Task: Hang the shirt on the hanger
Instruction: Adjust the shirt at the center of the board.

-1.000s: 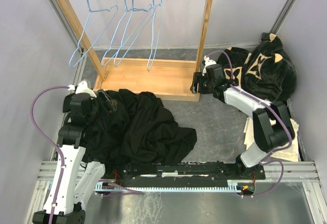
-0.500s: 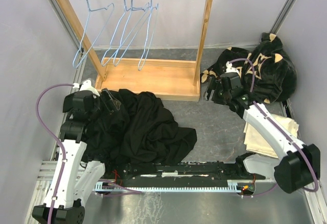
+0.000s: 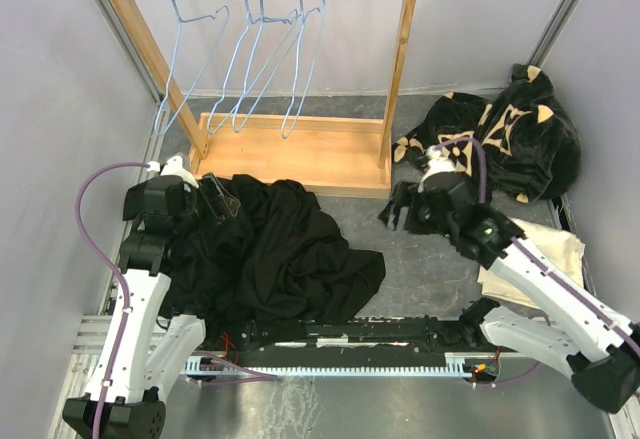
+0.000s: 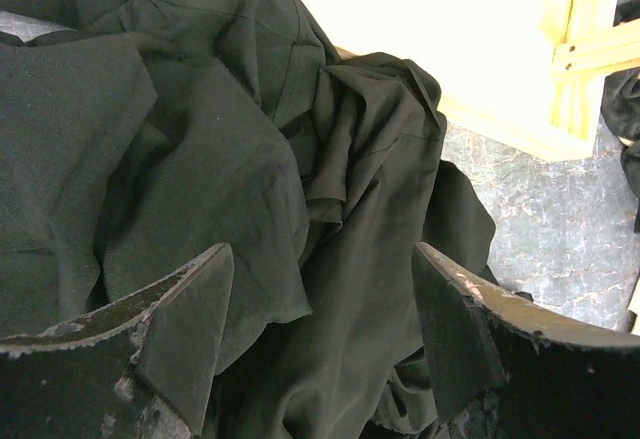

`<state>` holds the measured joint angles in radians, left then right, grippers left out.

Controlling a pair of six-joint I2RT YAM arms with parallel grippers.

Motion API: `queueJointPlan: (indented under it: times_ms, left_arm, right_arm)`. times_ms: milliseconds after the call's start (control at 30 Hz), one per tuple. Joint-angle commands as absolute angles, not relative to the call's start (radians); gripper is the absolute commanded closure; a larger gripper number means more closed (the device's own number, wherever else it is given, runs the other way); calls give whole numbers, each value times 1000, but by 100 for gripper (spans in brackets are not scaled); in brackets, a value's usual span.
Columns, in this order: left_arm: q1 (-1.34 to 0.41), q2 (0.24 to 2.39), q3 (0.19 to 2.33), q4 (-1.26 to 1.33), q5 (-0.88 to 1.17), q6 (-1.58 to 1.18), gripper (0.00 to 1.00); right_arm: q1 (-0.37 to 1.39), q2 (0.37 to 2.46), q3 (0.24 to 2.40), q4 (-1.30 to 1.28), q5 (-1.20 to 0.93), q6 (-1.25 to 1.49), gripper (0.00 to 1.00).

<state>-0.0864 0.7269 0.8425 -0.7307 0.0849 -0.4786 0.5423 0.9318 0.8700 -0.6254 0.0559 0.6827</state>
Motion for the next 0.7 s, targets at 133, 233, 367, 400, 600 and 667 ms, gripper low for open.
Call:
queueJointPlan:
  times_ms: [133,233,367,400,600,667]
  left_arm:
    - [-86,721,902,-715,29,-481,22]
    - [-86,710,903,-715,9,-468,23]
    - [-86,696,893,-723,-15,-444,23]
    - [-85,691,891,-729,-23,-448,23]
    - [-86,676,890,-724,-5,-443,23]
    - [-86,677,887,-721,-1,-445,23]
  right_arm:
    - [1068,1149,978,-439,416,906,16]
    - [1188,1293,1056,-350,468,939,15]
    - [1254,1462,1106,-251,473,1014,13]
    - [1257,1498,1118,-246,473,1030,13]
    - [1260,1633,1157,-251,457,1071,13]
    - [1260,1656,1147,-172,405,1054,14]
